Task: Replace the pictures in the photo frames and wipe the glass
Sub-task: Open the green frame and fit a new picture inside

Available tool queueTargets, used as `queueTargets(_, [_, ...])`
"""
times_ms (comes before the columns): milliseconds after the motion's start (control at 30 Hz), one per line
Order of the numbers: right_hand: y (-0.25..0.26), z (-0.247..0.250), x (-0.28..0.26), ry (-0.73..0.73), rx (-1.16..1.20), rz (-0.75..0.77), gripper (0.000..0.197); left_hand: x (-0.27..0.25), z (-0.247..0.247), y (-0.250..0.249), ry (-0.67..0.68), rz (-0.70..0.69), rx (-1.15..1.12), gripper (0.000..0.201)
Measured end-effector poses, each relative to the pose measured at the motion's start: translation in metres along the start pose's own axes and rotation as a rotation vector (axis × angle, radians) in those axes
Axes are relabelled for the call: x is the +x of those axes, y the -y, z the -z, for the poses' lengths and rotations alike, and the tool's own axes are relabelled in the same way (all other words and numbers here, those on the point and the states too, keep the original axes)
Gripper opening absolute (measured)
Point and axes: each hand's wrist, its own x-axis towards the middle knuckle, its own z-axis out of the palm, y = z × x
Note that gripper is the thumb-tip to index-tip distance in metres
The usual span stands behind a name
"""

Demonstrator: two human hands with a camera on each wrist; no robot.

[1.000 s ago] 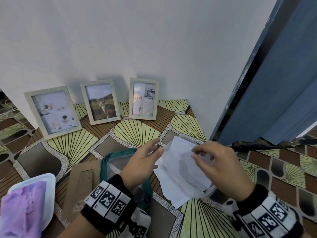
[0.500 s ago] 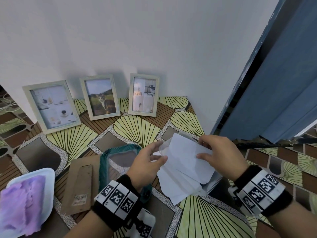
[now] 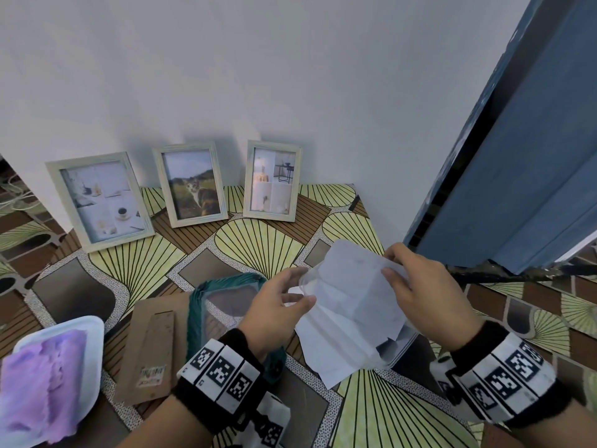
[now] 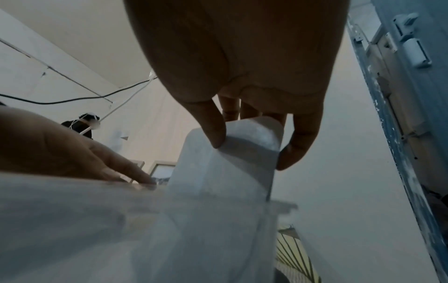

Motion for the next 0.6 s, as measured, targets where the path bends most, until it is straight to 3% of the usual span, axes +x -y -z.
queueTargets(133, [0.012,0.012,0.002,-0.056,0.071,0.011,0.007,-0.004,0.007,-0.005,-0.007,-0.026,0.057,0.046])
queueTargets(433, [0.053,0.014,0.007,-0.231,0.629,-0.028,0.007,-0.027,0.063,-0.029,-0.142,-0.173,0.096,0.035])
queueTargets(533, [0.07,-0.004,0.01,-0.186,0.758,-0.032,0.016,-0.038,0.09,-0.023,-0.176,-0.165,0.161,0.038])
queueTargets(600, [0.08,-0.019,0.011,-0.117,0.832,-0.043,0.029,-0.045,0.107,-0.012,-0.207,-0.164,0.323,0.039])
